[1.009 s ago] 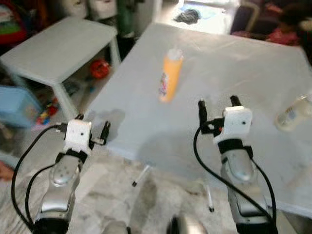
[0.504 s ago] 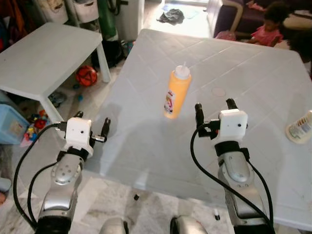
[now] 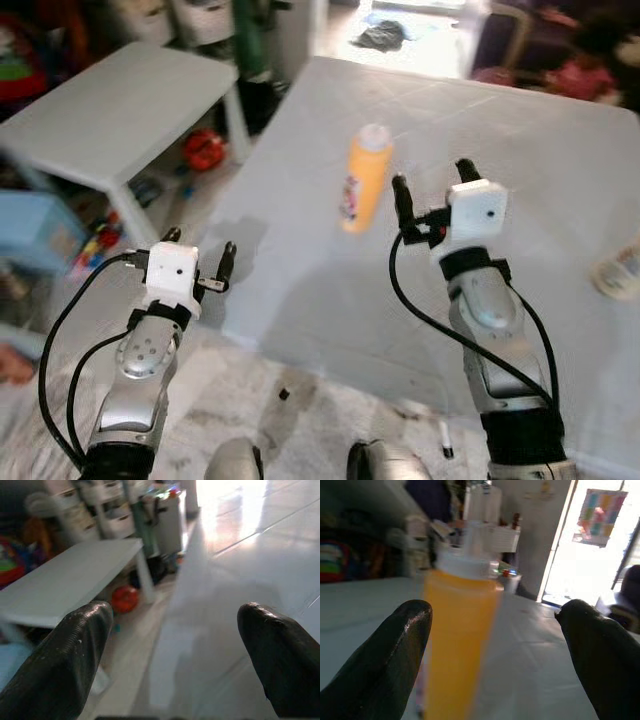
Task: Restocking fridge
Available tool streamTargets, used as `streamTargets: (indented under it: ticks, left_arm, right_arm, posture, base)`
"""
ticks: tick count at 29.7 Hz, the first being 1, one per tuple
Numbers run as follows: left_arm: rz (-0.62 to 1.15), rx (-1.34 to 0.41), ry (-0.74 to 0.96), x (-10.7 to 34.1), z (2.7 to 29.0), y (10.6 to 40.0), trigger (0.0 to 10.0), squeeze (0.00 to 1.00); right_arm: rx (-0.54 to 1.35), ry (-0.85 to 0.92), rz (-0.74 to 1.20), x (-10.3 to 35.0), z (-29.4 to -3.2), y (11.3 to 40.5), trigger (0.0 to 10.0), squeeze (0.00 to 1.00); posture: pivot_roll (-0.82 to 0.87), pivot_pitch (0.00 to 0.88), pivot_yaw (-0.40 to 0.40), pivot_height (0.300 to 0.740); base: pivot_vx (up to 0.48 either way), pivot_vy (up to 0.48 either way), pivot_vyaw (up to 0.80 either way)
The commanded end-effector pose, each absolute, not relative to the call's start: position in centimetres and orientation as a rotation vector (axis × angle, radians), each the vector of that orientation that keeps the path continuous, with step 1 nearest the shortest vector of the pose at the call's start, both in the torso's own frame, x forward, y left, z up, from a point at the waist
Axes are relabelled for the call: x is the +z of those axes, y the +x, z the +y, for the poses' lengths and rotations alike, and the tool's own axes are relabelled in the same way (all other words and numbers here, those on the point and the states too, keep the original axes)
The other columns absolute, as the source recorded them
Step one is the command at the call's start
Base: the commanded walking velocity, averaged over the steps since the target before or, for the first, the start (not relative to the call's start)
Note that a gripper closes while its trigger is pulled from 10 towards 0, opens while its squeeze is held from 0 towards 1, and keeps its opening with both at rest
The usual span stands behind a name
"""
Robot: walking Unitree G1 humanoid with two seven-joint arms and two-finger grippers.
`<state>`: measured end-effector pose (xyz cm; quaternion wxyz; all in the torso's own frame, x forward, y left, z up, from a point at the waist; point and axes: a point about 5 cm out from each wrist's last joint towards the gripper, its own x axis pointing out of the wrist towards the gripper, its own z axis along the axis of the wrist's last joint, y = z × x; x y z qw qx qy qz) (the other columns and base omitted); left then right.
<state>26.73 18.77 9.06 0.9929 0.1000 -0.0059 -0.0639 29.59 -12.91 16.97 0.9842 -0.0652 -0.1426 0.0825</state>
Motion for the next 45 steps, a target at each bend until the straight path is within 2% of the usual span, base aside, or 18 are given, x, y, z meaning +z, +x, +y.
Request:
streamTargets:
  ticks: [1, 10, 17, 27, 35, 36, 37, 38, 39, 44, 45]
  left_arm:
    - [-0.019, -0.122, 0.21, 9.4, 18.9, 26.8, 10.0, 0.0]
    - [-0.016, -0.131, 0.212, 9.3, 18.7, 26.9, 10.0, 0.0]
    - [-0.014, -0.147, 0.218, 9.4, 18.5, 27.2, 10.0, 0.0]
    - [-0.012, -0.148, 0.228, 9.5, 18.6, 27.1, 10.0, 0.0]
    - [-0.005, -0.151, 0.235, 9.4, 18.5, 27.0, 10.0, 0.0]
    - [-0.005, -0.152, 0.235, 9.4, 18.5, 27.0, 10.0, 0.0]
    - [-0.004, -0.154, 0.236, 9.3, 18.5, 27.0, 10.0, 0.0]
    - [-0.004, -0.155, 0.236, 9.3, 18.4, 27.1, 10.0, 0.0]
    - [-0.003, -0.156, 0.236, 9.4, 18.4, 27.1, 10.0, 0.0]
    - [-0.003, -0.158, 0.235, 9.4, 18.3, 27.1, 10.0, 0.0]
    - [-0.001, -0.159, 0.235, 9.3, 18.3, 27.2, 10.0, 0.0]
  right_arm:
    - [0.159, -0.134, -0.287, 16.9, -13.4, 29.7, 10.0, 0.0]
    - [0.176, -0.117, -0.274, 16.4, -13.1, 29.4, 10.0, 0.0]
    - [0.22, -0.111, -0.278, 17.1, -13.3, 30.9, 10.0, 0.0]
    - [0.357, -0.111, -0.277, 17.5, -11.2, 32.8, 10.0, 0.0]
    - [0.345, -0.093, -0.296, 18.2, -11.3, 34.3, 10.0, 0.0]
    - [0.342, -0.093, -0.297, 18.3, -11.4, 34.4, 9.5, 0.0]
    - [0.338, -0.087, -0.299, 18.4, -11.5, 34.5, 3.0, 0.0]
    - [0.337, -0.085, -0.3, 18.4, -11.5, 34.6, 3.0, 0.0]
    - [0.339, -0.081, -0.295, 18.4, -11.6, 34.7, 0.0, 0.0]
    - [0.336, -0.085, -0.29, 18.6, -11.9, 35.1, 0.0, 0.0]
    - [0.335, -0.089, -0.292, 18.8, -12.0, 35.4, 0.4, 0.0]
  posture:
    - [-0.05, 0.098, -0.01, 0.74]
    - [-0.05, 0.101, -0.003, 0.74]
    - [-0.05, 0.109, 0.01, 0.74]
    - [-0.03, 0.114, 0.01, 0.74]
    - [-0.02, 0.122, 0.014, 0.74]
    - [-0.02, 0.123, 0.014, 0.74]
    - [-0.02, 0.123, 0.013, 0.74]
    - [-0.02, 0.123, 0.013, 0.74]
    - [-0.02, 0.123, 0.013, 0.74]
    - [-0.02, 0.125, 0.012, 0.74]
    - [-0.02, 0.124, 0.012, 0.74]
  base:
    - [0.0, 0.0, 0.0]
    - [0.0, 0.0, 0.0]
    - [0.0, 0.0, 0.0]
    - [0.0, 0.0, 0.0]
    - [0.0, 0.0, 0.0]
    - [0.0, 0.0, 0.0]
    - [0.0, 0.0, 0.0]
    - [0.0, 0.0, 0.0]
    - [0.0, 0.0, 0.0]
    - [0.0, 0.0, 0.0]
    - [0.0, 0.0, 0.0]
